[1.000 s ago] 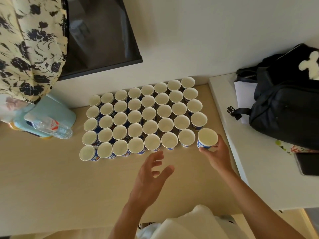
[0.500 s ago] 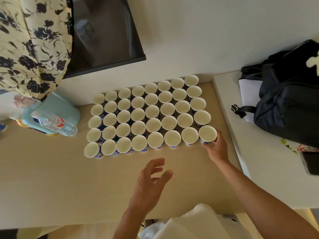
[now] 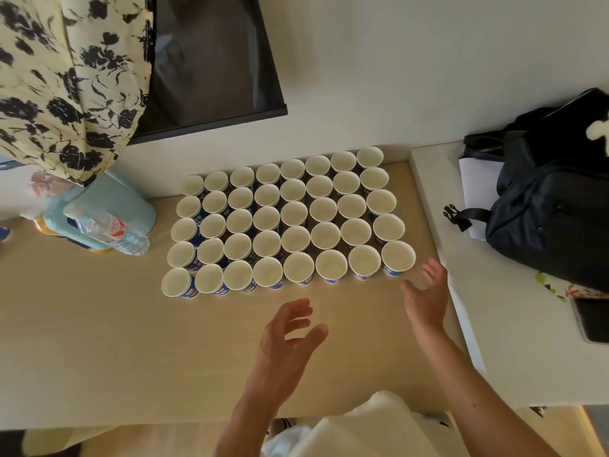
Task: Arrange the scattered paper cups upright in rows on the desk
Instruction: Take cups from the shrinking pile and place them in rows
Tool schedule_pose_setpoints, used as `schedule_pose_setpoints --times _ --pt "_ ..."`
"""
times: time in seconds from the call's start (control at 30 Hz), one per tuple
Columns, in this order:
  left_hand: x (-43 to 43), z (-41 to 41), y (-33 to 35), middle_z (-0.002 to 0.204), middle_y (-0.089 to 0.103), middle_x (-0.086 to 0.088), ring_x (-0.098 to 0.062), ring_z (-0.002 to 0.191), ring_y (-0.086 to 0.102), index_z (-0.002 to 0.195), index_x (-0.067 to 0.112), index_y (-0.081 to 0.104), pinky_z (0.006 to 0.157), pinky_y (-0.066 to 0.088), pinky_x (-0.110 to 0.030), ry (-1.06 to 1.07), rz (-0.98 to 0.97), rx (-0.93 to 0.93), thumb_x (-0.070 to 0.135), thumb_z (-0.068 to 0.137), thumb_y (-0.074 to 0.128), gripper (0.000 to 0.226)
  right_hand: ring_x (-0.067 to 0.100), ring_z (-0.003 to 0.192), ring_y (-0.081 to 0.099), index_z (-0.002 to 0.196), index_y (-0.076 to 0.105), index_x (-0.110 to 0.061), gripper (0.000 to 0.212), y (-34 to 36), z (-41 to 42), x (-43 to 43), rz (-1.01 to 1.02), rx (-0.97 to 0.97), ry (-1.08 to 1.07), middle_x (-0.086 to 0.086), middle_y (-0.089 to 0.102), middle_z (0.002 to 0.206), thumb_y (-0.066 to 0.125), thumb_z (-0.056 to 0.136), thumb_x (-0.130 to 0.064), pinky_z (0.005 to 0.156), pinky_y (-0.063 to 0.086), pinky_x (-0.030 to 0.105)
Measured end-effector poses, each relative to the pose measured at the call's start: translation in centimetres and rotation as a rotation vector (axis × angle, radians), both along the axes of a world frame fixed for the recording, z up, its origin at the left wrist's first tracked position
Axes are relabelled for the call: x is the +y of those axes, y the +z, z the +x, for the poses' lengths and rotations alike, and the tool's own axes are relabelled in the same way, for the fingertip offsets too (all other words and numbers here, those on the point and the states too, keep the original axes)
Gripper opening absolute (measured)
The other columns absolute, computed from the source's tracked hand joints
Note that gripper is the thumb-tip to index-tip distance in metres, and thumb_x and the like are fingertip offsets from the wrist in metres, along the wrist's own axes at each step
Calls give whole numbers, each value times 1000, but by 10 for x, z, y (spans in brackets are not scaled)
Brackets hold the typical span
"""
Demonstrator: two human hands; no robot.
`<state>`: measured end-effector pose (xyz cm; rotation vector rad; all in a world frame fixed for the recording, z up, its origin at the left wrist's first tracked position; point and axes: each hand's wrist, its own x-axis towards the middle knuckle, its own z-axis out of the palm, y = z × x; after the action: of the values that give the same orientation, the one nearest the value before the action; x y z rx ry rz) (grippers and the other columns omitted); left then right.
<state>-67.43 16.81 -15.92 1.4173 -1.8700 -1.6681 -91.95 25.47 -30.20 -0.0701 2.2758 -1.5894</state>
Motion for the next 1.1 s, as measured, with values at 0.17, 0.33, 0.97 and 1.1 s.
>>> schedule_pose_setpoints --times 0.17,0.33,0.97,1.1 --pt "-4 4 -1 110 74 12 -4 102 69 116 27 66 74 54 -16 125 -6 103 44 68 79 52 5 121 58 133 53 -16 58 55 46 -16 -177 88 53 -5 61 129 67 83 8 105 44 25" --pt "-8 21 7 107 74 8 -6 97 70 112 26 65 72 55 -18 296 -24 197 52 59 77 60 5 124 58 133 54 -19 56 91 103 -47 -229 60 440 -11 63 130 69 84 6 104 44 27" --pt "-67 284 76 102 74 0 -13 95 69 108 23 69 79 53 -30 767 -134 504 65 71 57 58 15 124 58 127 56 -20 49 179 381 -159 -297 20 979 -7 63 128 69 89 7 106 42 40" --pt "-75 360 73 103 75 -1 -15 96 70 112 21 69 76 55 -27 844 -158 485 66 69 58 63 14 123 59 126 55 -22 49 181 453 -181 -310 -13 1014 -9 63 128 72 87 4 103 44 38"
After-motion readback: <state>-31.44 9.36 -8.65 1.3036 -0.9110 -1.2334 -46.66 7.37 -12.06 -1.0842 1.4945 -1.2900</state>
